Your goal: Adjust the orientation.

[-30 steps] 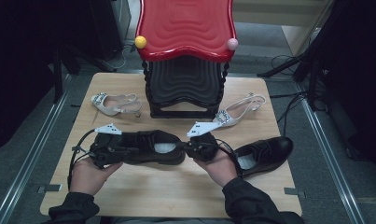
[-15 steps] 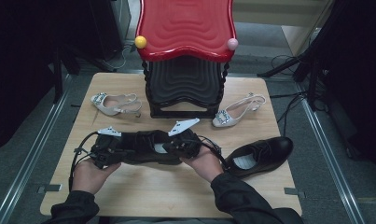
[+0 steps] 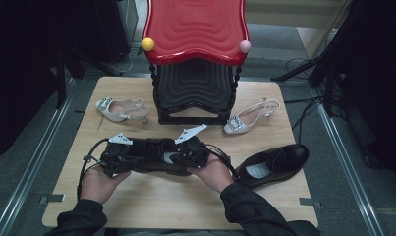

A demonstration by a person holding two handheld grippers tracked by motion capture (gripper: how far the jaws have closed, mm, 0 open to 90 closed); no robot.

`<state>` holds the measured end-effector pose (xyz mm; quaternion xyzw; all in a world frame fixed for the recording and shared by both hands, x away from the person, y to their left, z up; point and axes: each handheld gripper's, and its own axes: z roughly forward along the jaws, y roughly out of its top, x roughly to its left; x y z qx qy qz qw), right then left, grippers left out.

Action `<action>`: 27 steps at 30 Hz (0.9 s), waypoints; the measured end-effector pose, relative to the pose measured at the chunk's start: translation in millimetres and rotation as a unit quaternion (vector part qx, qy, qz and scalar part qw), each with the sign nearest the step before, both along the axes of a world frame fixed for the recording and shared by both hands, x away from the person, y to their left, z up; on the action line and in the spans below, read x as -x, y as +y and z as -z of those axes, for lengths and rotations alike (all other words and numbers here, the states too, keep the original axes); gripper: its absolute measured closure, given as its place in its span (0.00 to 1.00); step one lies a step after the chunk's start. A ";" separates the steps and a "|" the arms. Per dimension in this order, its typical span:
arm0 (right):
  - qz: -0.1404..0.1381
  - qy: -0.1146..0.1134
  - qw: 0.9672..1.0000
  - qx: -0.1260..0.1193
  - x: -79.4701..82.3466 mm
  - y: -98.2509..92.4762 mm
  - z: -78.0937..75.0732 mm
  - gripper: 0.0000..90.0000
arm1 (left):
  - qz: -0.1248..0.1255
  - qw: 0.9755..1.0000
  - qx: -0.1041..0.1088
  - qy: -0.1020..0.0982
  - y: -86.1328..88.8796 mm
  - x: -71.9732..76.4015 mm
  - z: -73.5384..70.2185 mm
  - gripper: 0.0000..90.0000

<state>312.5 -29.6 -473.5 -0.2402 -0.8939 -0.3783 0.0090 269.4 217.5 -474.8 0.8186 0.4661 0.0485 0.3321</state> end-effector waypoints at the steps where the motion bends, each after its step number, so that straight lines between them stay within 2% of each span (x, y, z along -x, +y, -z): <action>1: -0.002 0.001 1.000 0.002 0.6 0.1 -0.3 1.00 | 0.001 1.000 -0.001 -0.002 -1.1 -0.4 0.4 1.00; 5: -0.006 0.009 1.000 0.005 3.5 0.9 -1.1 1.00 | 0.010 1.000 -0.003 -0.001 -4.8 -2.4 2.1 1.00; 9: -0.007 0.021 1.000 0.006 5.0 0.9 -1.1 1.00 | 0.012 1.000 0.009 0.005 -4.1 -4.6 2.8 1.00; 14: -0.014 0.027 0.999 0.011 11.9 2.3 -1.8 1.00 | 0.015 1.000 0.009 0.002 -8.1 -5.5 3.0 1.00; 18: -0.019 0.040 0.999 0.010 18.6 3.0 -1.5 1.00 | 0.025 1.000 0.008 -0.001 -11.8 -7.0 2.1 1.00; 22: -0.024 0.035 0.999 0.017 27.0 3.4 -3.6 1.00 | 0.035 0.999 0.013 0.001 -14.1 -8.1 1.6 1.00; 27: -0.033 0.046 0.998 0.013 34.7 2.8 -2.9 1.00 | 0.044 0.999 0.011 -0.004 -21.6 -9.0 1.7 1.00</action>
